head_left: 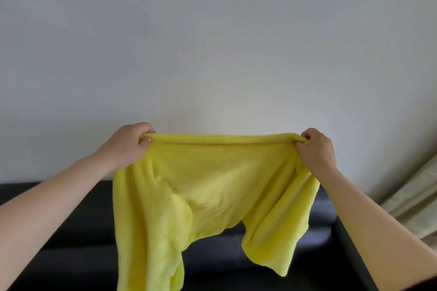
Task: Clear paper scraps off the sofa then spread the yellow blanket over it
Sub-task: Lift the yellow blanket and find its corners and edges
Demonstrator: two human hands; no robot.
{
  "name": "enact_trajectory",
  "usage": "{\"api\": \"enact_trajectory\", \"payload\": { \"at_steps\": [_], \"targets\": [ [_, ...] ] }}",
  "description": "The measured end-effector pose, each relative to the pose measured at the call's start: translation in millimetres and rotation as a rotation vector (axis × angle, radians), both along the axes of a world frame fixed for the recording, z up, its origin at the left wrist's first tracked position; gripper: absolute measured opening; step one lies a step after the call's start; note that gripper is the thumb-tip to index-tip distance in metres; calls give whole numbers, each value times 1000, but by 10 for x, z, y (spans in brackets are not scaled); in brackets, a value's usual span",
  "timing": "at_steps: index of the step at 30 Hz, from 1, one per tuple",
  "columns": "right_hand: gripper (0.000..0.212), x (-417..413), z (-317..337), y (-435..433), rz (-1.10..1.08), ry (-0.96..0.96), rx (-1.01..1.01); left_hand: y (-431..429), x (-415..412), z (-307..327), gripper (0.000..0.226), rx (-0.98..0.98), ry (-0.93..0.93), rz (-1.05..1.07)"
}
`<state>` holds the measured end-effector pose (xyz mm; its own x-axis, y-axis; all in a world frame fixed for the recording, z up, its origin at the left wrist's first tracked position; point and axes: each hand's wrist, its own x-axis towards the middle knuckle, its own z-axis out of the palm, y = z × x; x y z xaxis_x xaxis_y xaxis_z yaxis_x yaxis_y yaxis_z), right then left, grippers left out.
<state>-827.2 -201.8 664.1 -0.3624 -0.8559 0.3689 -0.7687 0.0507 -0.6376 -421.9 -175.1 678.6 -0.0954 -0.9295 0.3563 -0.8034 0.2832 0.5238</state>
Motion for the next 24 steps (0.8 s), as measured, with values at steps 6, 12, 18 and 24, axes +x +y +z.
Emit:
{"api": "enact_trajectory", "payload": {
  "at_steps": [6, 12, 18, 24],
  "targets": [
    [5, -35, -96, 27, 38, 12, 93, -17, 89, -2, 18, -34, -93, -19],
    [7, -7, -73, 7, 36, 17, 50, -133, 161, 4, 16, -51, -122, 10],
    [6, -56, -70, 30, -26, -26, 12, -6, 183, -25, 11, -232, -116, -104],
    [7, -40, 1, 133, -63, -28, -227, 162, 127, 63, 12, -206, -152, -243]
  ]
}}
